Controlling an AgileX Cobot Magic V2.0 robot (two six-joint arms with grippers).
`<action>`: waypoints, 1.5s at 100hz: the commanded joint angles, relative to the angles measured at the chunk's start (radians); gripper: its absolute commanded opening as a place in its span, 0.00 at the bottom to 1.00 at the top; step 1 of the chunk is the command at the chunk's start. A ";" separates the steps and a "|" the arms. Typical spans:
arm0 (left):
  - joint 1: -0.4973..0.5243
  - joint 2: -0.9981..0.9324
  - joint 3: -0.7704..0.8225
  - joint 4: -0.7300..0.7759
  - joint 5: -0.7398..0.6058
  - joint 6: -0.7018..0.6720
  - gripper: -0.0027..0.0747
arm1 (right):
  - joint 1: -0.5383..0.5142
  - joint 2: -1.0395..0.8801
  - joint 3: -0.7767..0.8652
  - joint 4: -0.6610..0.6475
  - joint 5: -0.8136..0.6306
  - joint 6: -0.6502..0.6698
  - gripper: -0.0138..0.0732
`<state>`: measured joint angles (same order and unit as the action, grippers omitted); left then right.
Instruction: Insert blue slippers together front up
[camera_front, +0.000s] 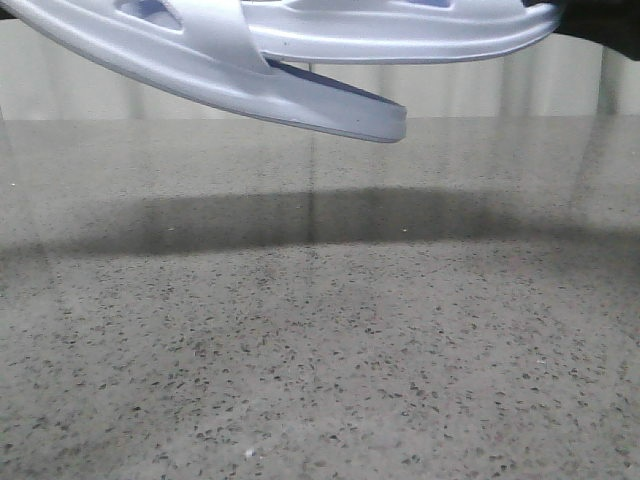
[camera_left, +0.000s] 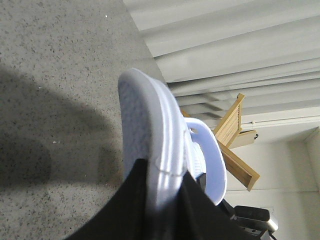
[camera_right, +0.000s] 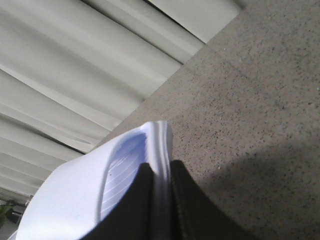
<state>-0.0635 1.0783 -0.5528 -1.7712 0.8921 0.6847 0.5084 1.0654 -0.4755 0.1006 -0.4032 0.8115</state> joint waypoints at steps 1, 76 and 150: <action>-0.049 -0.019 -0.027 -0.089 0.167 -0.012 0.06 | 0.046 0.034 -0.024 -0.058 -0.138 -0.005 0.06; -0.063 -0.019 -0.027 -0.089 0.180 -0.008 0.06 | 0.051 0.114 -0.022 -0.060 -0.238 -0.195 0.46; -0.061 -0.019 -0.027 -0.089 0.117 -0.008 0.06 | -0.190 -0.313 -0.022 -0.060 -0.002 -0.427 0.71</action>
<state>-0.1150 1.0734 -0.5528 -1.7612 0.9603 0.6843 0.3402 0.8249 -0.4624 0.0558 -0.3357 0.4394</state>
